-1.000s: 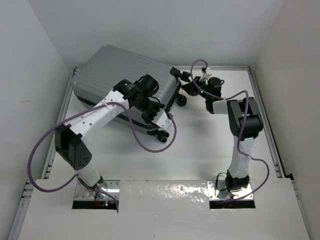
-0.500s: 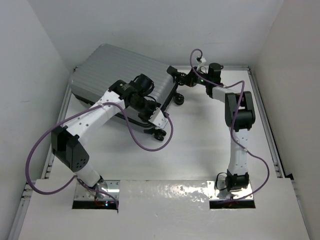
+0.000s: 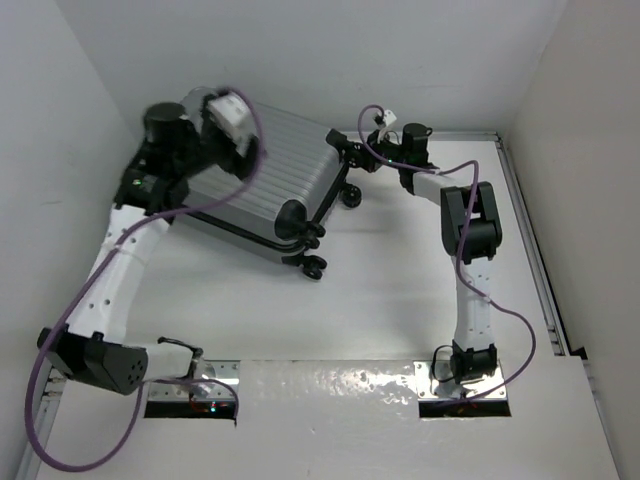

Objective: Pack the luggage

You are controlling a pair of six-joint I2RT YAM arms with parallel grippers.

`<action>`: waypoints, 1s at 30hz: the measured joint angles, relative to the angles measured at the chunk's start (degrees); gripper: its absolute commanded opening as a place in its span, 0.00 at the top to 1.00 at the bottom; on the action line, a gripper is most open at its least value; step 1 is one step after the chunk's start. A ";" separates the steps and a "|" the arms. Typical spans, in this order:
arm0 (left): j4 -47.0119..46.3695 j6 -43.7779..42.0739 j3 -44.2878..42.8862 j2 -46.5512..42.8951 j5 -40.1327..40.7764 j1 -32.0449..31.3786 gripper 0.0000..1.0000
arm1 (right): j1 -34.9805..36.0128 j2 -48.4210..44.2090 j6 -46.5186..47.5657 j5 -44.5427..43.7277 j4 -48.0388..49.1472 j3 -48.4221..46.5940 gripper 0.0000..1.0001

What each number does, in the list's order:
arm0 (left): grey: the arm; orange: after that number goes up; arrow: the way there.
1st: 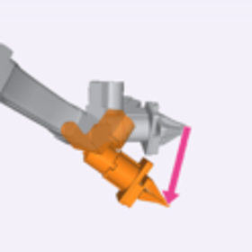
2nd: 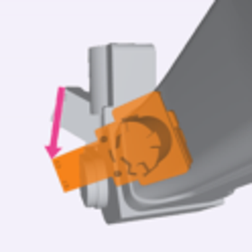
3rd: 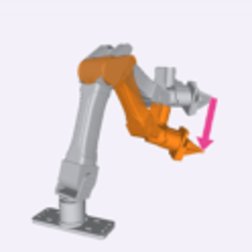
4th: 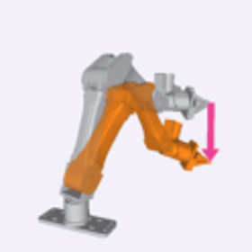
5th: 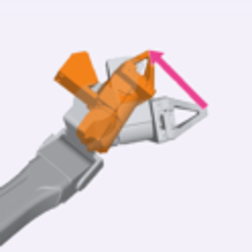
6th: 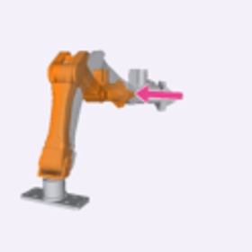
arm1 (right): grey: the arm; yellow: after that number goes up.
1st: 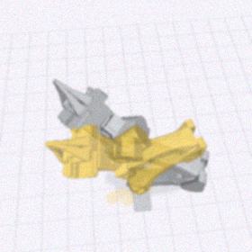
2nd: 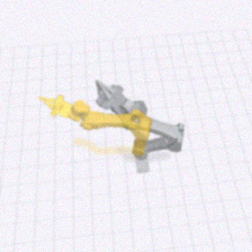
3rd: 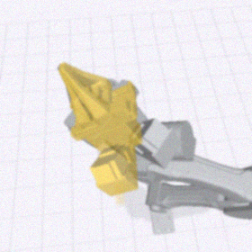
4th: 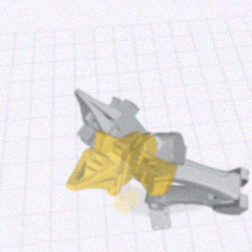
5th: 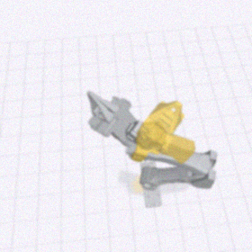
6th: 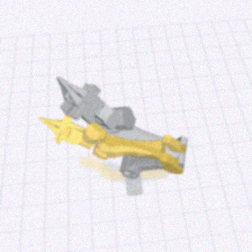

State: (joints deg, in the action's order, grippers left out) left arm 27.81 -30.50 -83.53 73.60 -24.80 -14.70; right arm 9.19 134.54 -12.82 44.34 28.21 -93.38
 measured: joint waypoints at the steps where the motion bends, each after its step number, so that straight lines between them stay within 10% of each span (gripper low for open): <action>1: -0.76 4.04 -1.95 -0.31 1.14 2.38 0.61 | 0.22 0.00 0.28 -0.46 0.09 0.02 1.00; 5: 0.68 14.47 -4.48 -0.50 2.95 24.24 0.89 | 0.83 -0.17 1.36 -1.79 0.20 0.04 1.00; 11: 8.90 22.95 5.66 9.75 9.09 48.26 0.80 | 1.73 -0.50 3.02 -3.67 -0.09 0.07 1.00; 20: 10.38 24.81 -12.15 44.61 16.31 41.20 0.72 | 5.05 -9.22 8.63 -11.50 2.69 13.16 1.00; 30: -2.03 16.57 -30.58 58.18 9.90 35.28 0.58 | 14.75 -23.69 4.57 -21.40 14.47 39.60 1.00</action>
State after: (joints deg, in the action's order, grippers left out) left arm 25.78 -13.93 -114.10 131.79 -14.90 20.58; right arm 23.94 110.85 -8.25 22.94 42.68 -53.78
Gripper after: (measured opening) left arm 0.365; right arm 0.002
